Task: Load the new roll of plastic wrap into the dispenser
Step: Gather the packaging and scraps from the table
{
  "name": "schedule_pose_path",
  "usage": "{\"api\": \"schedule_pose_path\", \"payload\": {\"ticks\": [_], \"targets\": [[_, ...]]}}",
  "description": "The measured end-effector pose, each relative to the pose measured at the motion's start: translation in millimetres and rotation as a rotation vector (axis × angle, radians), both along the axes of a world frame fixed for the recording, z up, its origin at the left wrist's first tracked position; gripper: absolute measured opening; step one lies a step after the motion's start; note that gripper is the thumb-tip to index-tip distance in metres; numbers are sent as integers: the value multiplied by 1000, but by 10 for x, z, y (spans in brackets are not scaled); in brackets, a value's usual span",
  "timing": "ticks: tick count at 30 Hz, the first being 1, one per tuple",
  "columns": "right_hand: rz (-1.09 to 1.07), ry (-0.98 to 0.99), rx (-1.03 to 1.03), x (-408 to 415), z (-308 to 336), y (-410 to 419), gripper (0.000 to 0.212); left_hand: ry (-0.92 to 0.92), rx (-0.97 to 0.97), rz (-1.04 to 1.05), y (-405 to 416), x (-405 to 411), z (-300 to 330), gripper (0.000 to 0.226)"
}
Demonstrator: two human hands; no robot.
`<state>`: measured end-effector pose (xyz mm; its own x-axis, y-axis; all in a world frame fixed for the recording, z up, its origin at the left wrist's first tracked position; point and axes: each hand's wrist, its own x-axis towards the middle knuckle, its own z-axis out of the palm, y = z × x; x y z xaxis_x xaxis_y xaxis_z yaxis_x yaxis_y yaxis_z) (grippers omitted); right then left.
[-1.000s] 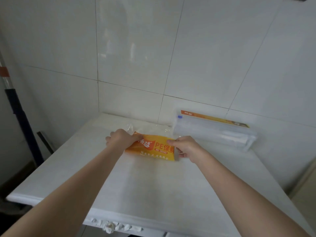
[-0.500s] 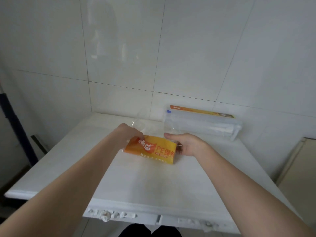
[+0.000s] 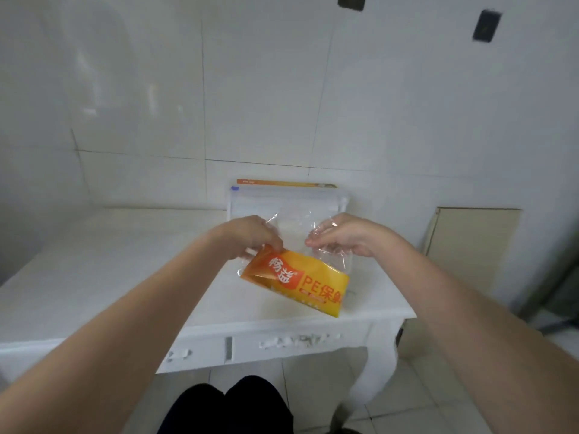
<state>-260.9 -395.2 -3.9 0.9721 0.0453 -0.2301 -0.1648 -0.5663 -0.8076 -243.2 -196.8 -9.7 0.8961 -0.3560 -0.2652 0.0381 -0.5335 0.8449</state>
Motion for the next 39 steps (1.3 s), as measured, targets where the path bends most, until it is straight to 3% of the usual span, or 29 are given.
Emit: {"api": "schedule_pose_path", "payload": {"ticks": [8, 12, 14, 19, 23, 28, 35, 37, 39], "targets": [[-129, -8, -147, -799, -132, -839, 8, -72, 27, -189, -1004, -544, -167, 31], [-192, 46, -215, -1099, -417, -1216, 12, -95, 25, -227, -1404, -808, -396, 60], [-191, 99, -292, -1252, -565, -1372, 23, -119, 85, -261, -1581, -928, -547, 70], [-197, 234, -264, -1582, -910, -1585, 15, -243, 270, -353, -1917, -1148, -940, 74], [-156, 265, -425, -1713, -1302, -1610, 5, -349, 404, -457, -2065, -1287, -1317, 66], [-177, 289, -482, -1734, -2000, -1630, 16, -439, 533, -543, -2112, -1349, -1877, 65], [-259, 207, -541, -1672, -2938, -1698, 44, -335, 566, -576, -2162, -1296, -2664, 75], [-264, 237, -516, -1646, -3182, -1711, 35, -320, 570, -603, -2195, -1255, -2882, 75], [-225, 295, -497, -1637, -3392, -1711, 10, -389, 632, -624, -2203, -1244, -3065, 68]]}}
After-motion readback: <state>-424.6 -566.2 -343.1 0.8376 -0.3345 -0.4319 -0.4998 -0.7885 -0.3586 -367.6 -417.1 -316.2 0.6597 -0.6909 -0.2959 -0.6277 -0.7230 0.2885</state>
